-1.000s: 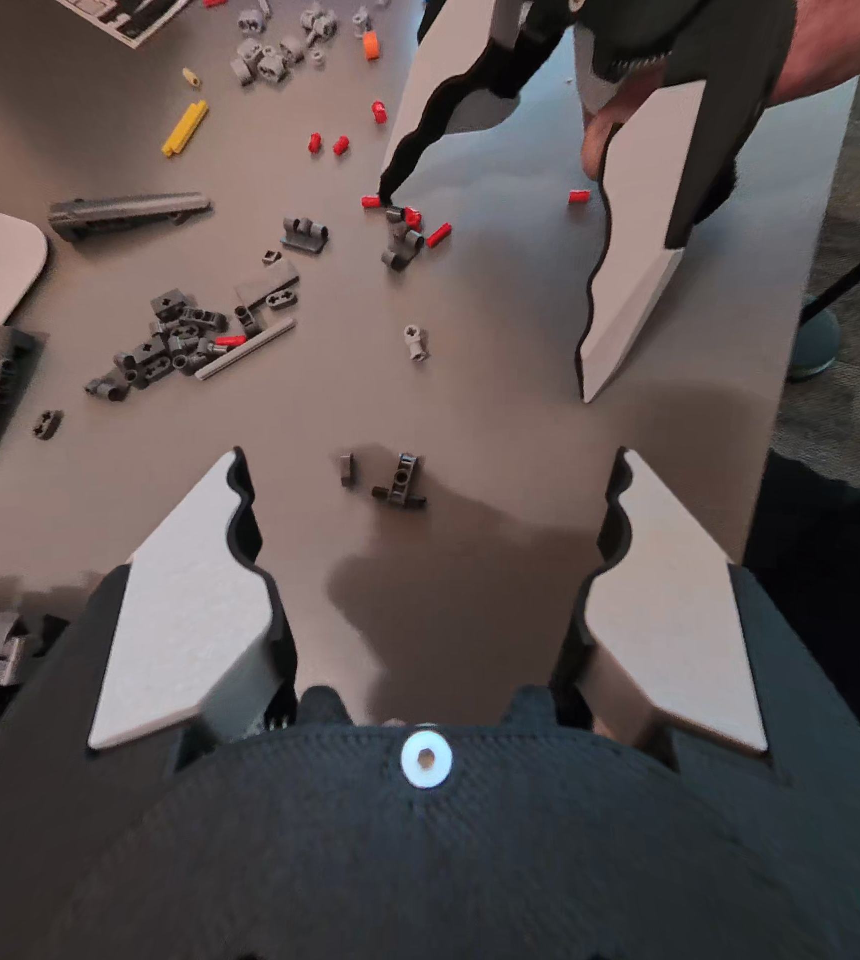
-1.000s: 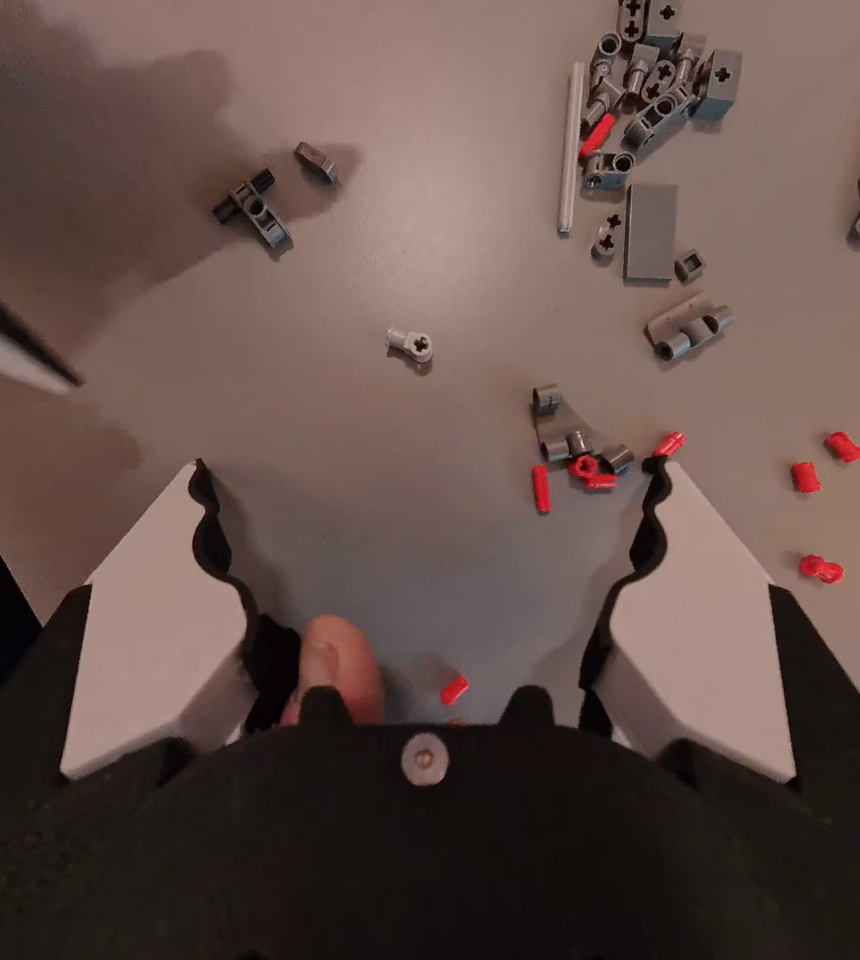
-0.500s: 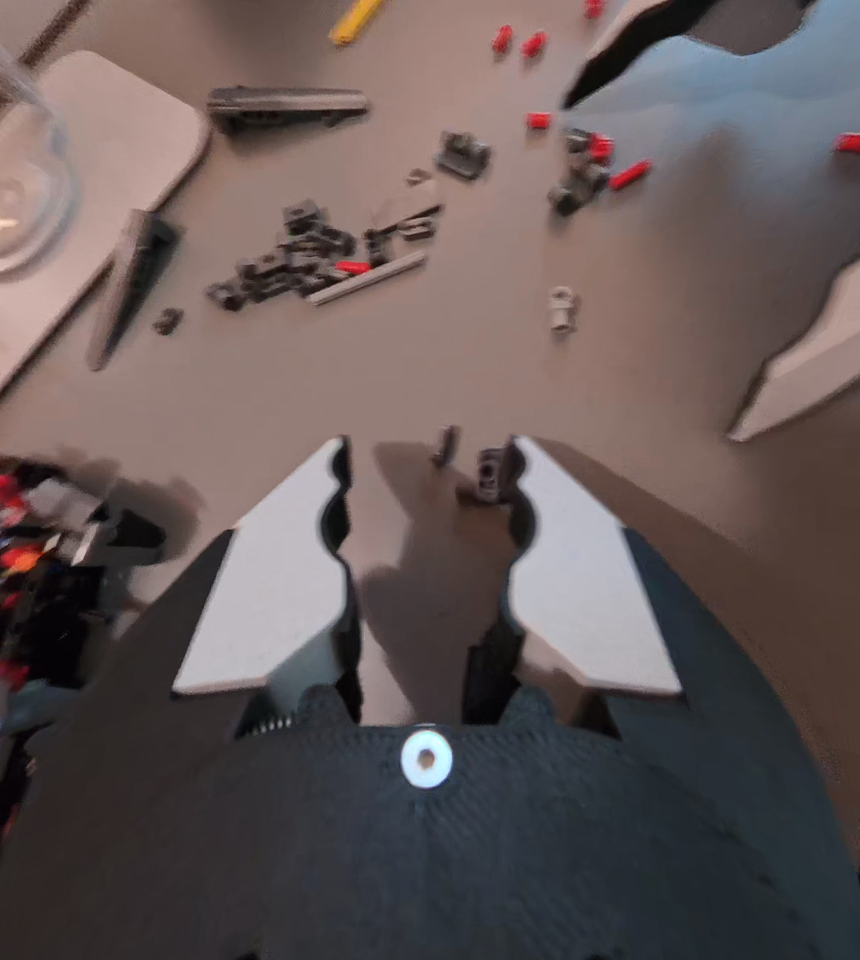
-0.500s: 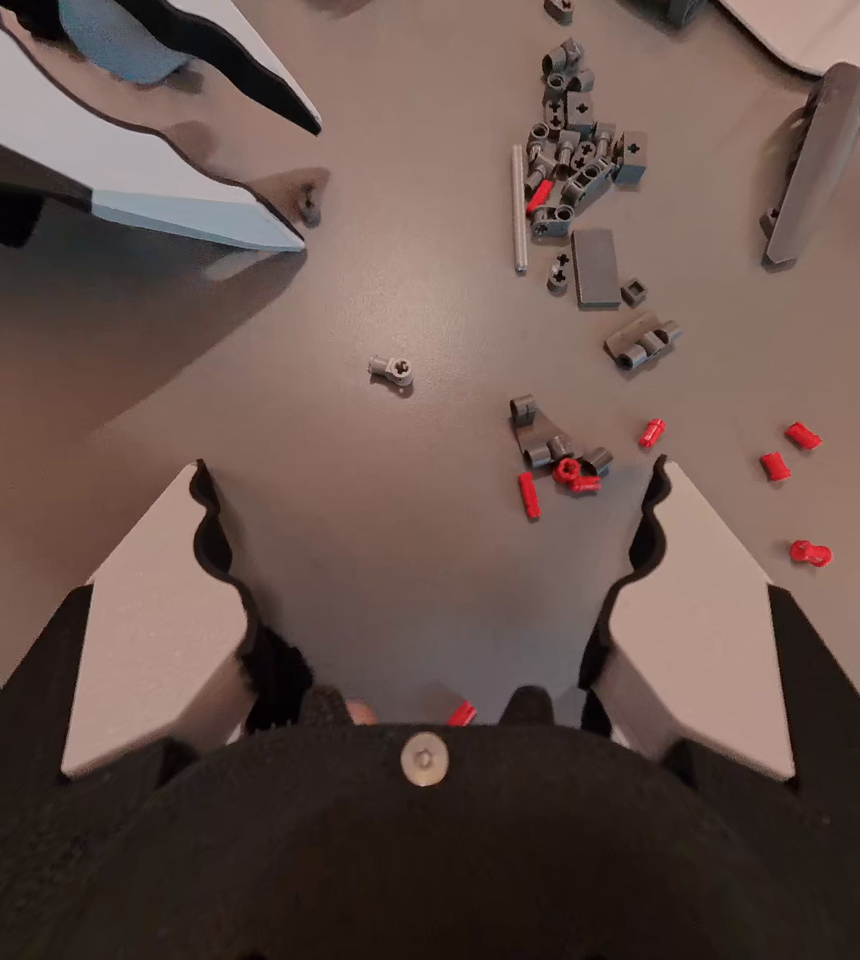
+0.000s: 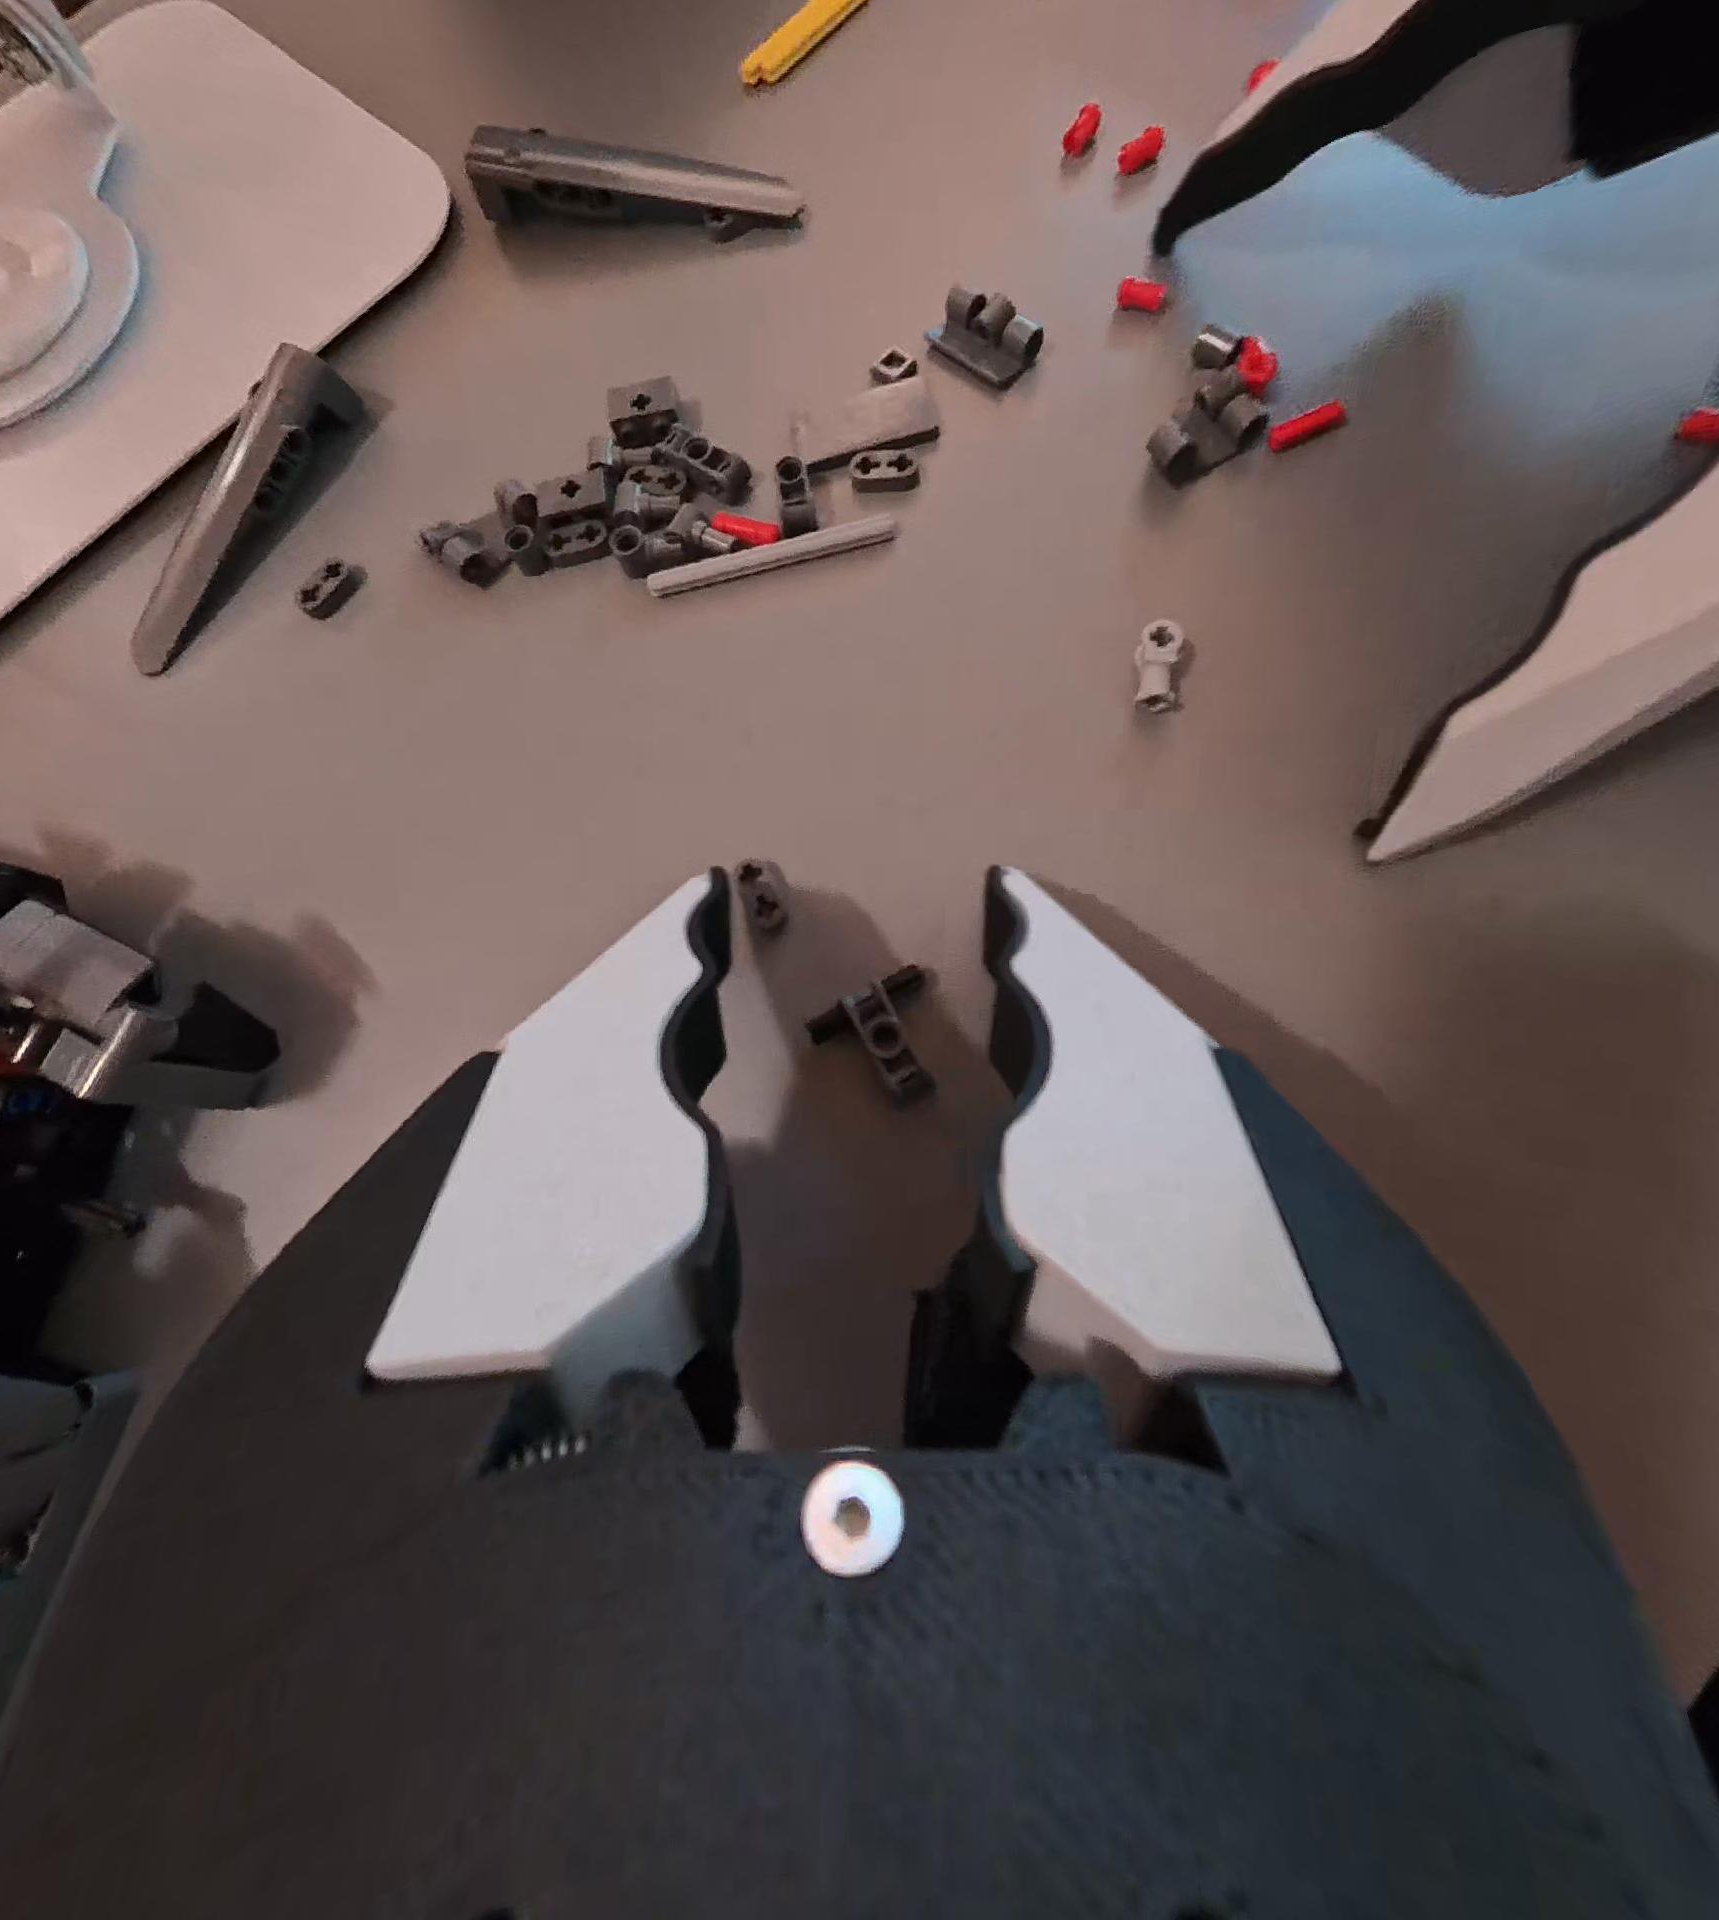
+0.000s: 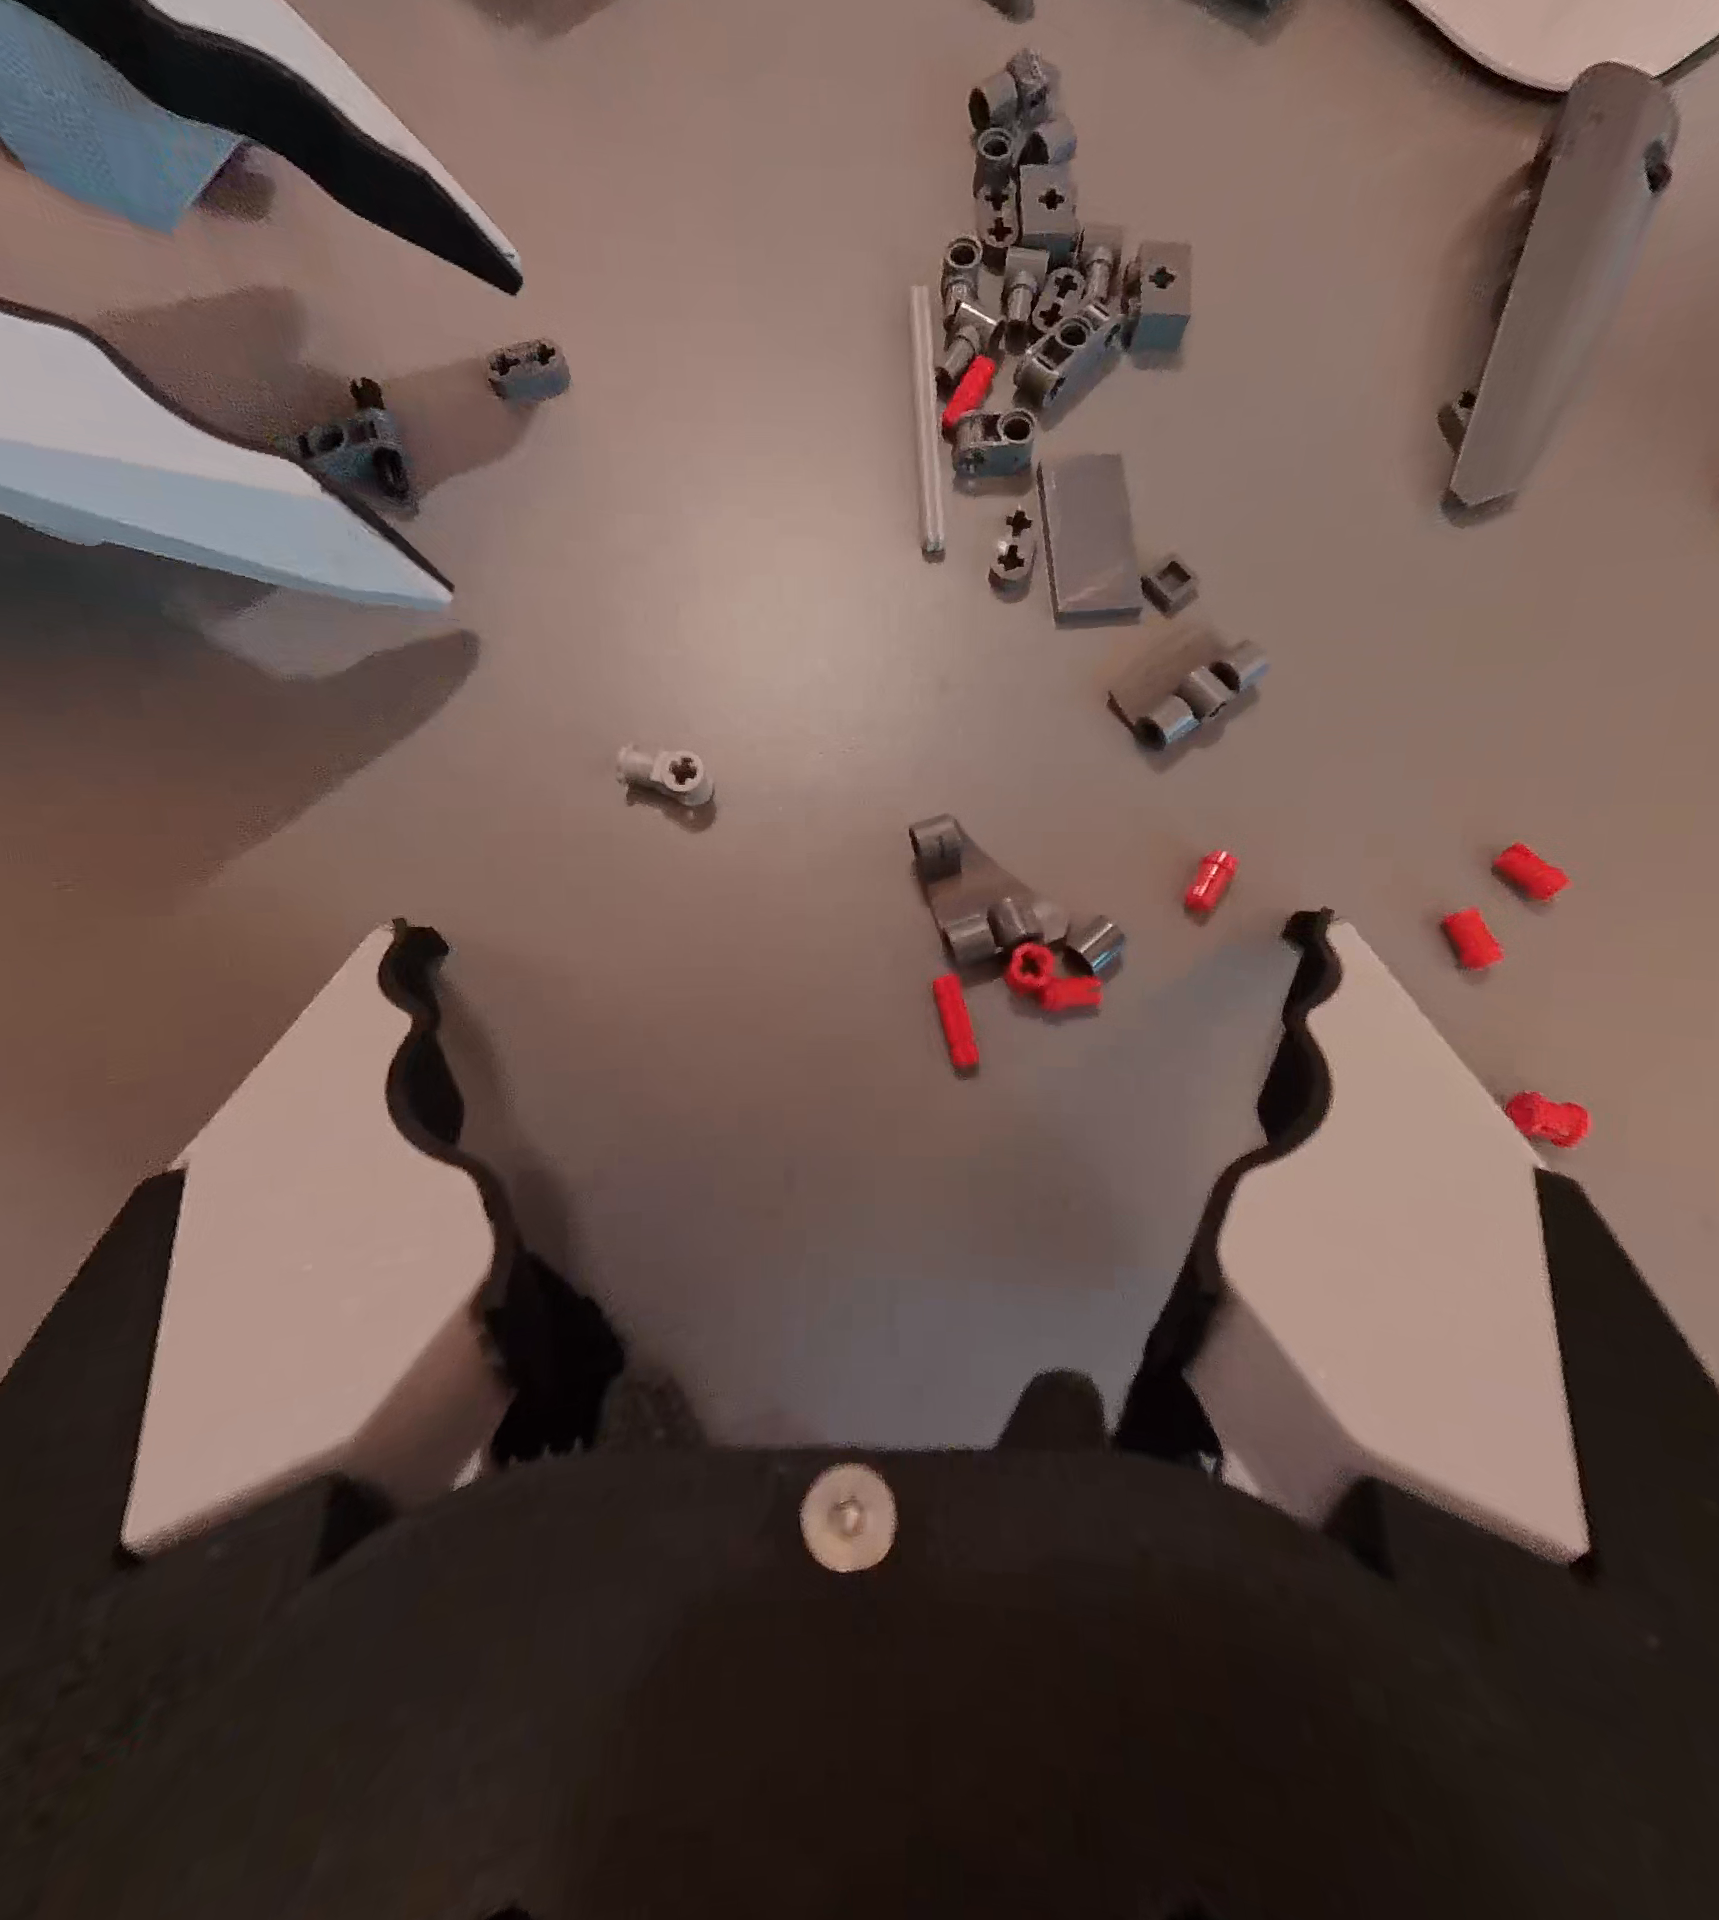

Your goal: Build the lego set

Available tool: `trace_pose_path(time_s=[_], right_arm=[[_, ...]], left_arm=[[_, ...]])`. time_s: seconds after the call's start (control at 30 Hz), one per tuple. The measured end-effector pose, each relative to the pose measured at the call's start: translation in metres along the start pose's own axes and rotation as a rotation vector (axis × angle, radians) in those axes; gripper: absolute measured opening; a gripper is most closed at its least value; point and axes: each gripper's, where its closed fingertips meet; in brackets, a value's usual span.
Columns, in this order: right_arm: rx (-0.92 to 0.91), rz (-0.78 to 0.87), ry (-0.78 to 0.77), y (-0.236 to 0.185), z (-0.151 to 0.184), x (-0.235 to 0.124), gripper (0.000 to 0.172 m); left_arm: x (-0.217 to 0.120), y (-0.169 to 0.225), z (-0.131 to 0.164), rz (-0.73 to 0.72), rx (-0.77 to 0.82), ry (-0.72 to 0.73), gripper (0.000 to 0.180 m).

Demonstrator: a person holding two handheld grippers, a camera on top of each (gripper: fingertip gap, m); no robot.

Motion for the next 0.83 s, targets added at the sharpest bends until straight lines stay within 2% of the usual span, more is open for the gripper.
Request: trace_pose_path(time_s=[0.03, 0.1, 0.33, 0.47, 0.83], right_arm=[[0.001, 0.002, 0.0, 0.0, 0.0, 0.0, 0.155], [0.004, 0.003, 0.0, 0.0, 0.0, 0.0, 0.155], [0.004, 0.003, 0.0, 0.0, 0.0, 0.0, 0.155], [0.004, 0.003, 0.001, 0.0, 0.0, 0.0, 0.155], [0.002, -0.005, 0.008, 0.0, -0.001, 0.002, 0.157]], left_arm=[[-0.001, 0.002, -0.001, 0.019, -0.004, 0.002, 0.055], [-0.002, 0.003, -0.003, 0.034, -0.014, 0.005, 0.058], [-0.006, 0.015, 0.001, 0.123, -0.009, 0.003, 0.093], [-0.004, 0.02, -0.002, 0.118, 0.013, 0.005, 0.102], [0.0, 0.018, -0.006, 0.107, 0.007, 0.015, 0.098]])
Point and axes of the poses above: each gripper's, where its closed fingertips meet, x out along the fingers, z out of its underside, y = z × x across the jaws, and after that the axes turned 5 degrees about -z, right-handed
